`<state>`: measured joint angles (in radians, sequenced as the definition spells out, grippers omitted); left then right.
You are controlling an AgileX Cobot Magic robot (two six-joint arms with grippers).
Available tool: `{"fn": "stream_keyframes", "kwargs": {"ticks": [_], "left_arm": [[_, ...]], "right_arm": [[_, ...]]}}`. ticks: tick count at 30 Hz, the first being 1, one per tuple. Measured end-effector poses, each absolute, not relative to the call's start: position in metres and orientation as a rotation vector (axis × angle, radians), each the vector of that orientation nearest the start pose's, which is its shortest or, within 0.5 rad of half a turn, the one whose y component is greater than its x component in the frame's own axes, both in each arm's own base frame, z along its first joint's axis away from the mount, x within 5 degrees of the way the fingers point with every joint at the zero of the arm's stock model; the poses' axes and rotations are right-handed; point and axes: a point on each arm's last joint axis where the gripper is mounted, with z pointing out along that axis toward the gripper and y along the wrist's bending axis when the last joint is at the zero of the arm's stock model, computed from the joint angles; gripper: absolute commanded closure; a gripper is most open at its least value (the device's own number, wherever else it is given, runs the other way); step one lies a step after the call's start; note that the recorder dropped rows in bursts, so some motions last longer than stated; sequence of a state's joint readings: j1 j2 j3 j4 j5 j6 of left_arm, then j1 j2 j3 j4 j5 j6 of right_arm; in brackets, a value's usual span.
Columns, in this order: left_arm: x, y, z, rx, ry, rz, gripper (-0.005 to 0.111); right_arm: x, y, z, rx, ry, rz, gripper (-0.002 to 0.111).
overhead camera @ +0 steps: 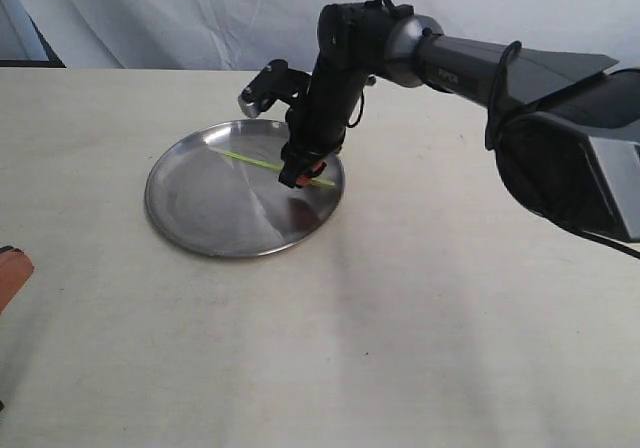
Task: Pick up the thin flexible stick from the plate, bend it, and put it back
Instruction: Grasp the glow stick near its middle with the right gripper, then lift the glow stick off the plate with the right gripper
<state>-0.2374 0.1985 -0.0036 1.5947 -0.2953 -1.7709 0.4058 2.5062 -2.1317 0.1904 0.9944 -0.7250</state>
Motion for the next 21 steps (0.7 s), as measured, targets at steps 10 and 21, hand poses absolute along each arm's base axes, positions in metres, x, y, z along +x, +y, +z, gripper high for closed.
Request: {"fn": "stream_keyframes", "kwargs": {"ticks": [10, 21], "left_arm": [[0.061, -0.042, 0.201, 0.278, 1.689, -0.557, 0.107], [0.061, -0.042, 0.201, 0.278, 1.689, -0.557, 0.107]], "right_arm": [[0.484, 0.215, 0.106, -1.219, 2.524, 0.084, 0.073], [0.481, 0.214, 0.106, -1.228, 2.572, 0.094, 0.109]]}}
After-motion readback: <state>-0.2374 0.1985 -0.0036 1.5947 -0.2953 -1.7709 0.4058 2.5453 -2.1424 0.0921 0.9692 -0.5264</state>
